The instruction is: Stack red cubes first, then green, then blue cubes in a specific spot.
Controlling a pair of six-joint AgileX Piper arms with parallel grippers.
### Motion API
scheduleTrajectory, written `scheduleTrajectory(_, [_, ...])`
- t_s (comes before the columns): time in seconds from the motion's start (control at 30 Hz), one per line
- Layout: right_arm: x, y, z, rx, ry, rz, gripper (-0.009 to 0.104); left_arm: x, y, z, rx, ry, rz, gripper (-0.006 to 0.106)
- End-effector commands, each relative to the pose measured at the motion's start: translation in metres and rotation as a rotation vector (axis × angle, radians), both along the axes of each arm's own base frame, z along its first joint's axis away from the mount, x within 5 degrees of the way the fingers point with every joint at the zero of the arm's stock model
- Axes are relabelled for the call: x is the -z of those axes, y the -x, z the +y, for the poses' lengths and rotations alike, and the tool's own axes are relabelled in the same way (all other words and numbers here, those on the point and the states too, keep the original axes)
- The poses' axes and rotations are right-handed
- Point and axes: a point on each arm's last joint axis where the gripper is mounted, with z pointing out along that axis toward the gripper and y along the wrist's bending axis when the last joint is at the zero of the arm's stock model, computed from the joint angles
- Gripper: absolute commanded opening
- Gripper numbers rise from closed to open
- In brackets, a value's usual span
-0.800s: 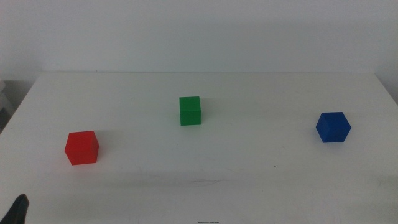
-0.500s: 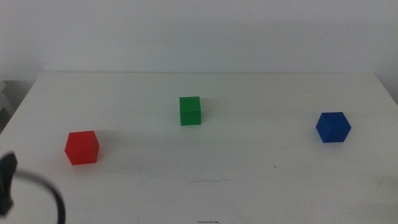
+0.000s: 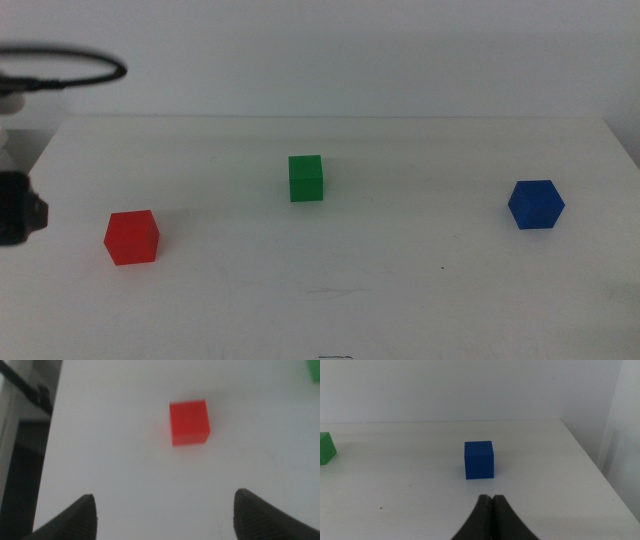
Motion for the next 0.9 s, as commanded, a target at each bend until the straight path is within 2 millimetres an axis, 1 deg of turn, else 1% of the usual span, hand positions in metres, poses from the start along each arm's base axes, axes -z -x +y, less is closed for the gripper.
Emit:
scheduleTrajectory(0.0, [-0.014, 0.001, 0.0, -0.004, 0.015, -0.108, -0.001, -0.019, -0.018, -0.001, -0.007, 0.016, 0.025, 0.094])
scheduleTrajectory(0.13, [-0.014, 0.001, 0.0, -0.004, 0.015, -0.108, -0.001, -0.026, -0.046, 0.0, -0.009, 0.025, 0.139, 0.094])
scheduleTrajectory(0.23, [-0.014, 0.001, 0.0, -0.004, 0.015, -0.108, -0.001, -0.024, -0.064, 0.0, -0.009, 0.032, 0.202, 0.094])
scheduleTrajectory(0.3, [-0.014, 0.001, 0.0, -0.004, 0.015, -0.108, -0.001, -0.019, -0.076, 0.0, -0.009, 0.026, 0.208, 0.094])
scheduleTrajectory(0.4, [-0.014, 0.001, 0.0, -0.004, 0.015, -0.108, -0.001, -0.01, -0.095, 0.0, -0.014, 0.044, 0.165, 0.094])
scheduleTrajectory(0.67, [-0.014, 0.001, 0.0, -0.004, 0.015, -0.108, -0.001, -0.005, -0.115, -0.003, -0.021, 0.09, 0.07, 0.094])
scheduleTrajectory(0.8, [-0.014, 0.001, 0.0, -0.004, 0.015, -0.108, -0.001, 0.006, -0.127, -0.006, -0.03, 0.137, 0.103, 0.094])
scheduleTrajectory(0.87, [-0.014, 0.001, 0.0, -0.004, 0.015, -0.108, -0.001, 0.015, -0.137, -0.007, -0.039, 0.161, 0.145, 0.094])
